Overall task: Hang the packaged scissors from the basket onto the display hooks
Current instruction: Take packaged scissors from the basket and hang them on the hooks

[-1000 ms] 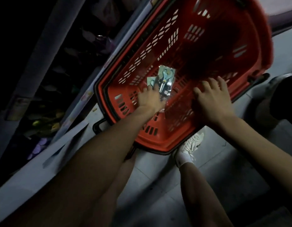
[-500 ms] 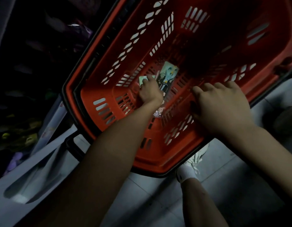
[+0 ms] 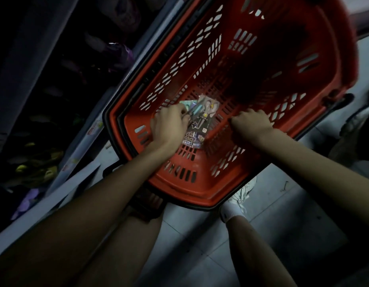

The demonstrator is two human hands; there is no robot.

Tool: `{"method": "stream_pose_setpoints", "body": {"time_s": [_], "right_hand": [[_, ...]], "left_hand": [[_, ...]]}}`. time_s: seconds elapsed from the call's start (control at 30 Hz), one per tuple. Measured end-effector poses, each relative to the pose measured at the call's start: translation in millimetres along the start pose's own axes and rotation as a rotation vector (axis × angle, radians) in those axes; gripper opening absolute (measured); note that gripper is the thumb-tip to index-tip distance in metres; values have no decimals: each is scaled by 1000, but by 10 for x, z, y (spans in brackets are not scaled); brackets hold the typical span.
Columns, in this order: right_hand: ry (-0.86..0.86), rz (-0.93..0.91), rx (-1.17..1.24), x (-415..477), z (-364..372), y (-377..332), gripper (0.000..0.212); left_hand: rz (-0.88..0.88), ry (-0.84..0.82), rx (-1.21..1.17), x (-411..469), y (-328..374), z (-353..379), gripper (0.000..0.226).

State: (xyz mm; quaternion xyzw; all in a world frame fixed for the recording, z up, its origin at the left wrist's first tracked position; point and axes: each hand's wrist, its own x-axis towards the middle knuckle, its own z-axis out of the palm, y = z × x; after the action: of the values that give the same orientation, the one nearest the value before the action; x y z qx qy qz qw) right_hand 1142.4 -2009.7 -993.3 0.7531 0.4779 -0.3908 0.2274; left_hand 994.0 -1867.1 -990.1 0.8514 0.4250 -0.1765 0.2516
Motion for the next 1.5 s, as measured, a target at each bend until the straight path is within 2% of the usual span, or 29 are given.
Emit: {"method": "stream_pose_setpoints", "body": {"time_s": [0.1, 0.17, 0.27, 0.37, 0.43, 0.6, 0.7, 0.8, 0.9, 1.0, 1.1, 1.17, 1.23, 1.33, 1.4, 1.5], "right_hand": [[-63, -30, 12, 337, 69, -43, 30], [-70, -37, 22, 571, 158, -74, 36], [4, -88, -45, 917, 303, -167, 47], [110, -237, -142, 1232, 372, -304, 66], [196, -311, -213, 1405, 408, -388, 71], [244, -321, -305, 1659, 509, -465, 74], [279, -323, -385, 1692, 491, -425, 63], [263, -307, -444, 1601, 397, -370, 39], [180, -217, -234, 1390, 268, -275, 36], [221, -108, 8, 1068, 97, -125, 33], [297, 30, 281, 600, -109, 32, 25], [385, 149, 593, 216, -234, 103, 17], [484, 249, 928, -236, -400, 143, 23], [558, 263, 1353, -975, -787, 167, 27], [545, 237, 1621, -1445, -1052, 152, 35], [539, 179, 1890, -2099, -1377, 102, 26]], "left_hand": [[-69, 34, -150, -183, -100, -197, 10], [-213, -13, -397, -263, -140, -282, 4], [-413, -99, -636, -330, -150, -368, 20], [-443, -129, -629, -329, -194, -394, 37], [-425, -136, -611, -318, -232, -402, 44], [-361, -59, -466, -333, -262, -493, 37], [-324, 29, -426, -355, -308, -532, 28], [-288, 99, -415, -393, -315, -580, 22], [-227, 130, -387, -456, -270, -654, 12], [-175, 138, -375, -550, -182, -766, 5], [-165, 123, -444, -687, -27, -974, 12], [-146, 104, -489, -793, 99, -1160, 8], [-93, 87, -505, -893, 244, -1388, 12], [20, 52, -441, -1043, 491, -1821, 17], [115, 55, -267, -1133, 667, -2158, 21], [245, 37, -78, -1291, 965, -2726, 23]]}}
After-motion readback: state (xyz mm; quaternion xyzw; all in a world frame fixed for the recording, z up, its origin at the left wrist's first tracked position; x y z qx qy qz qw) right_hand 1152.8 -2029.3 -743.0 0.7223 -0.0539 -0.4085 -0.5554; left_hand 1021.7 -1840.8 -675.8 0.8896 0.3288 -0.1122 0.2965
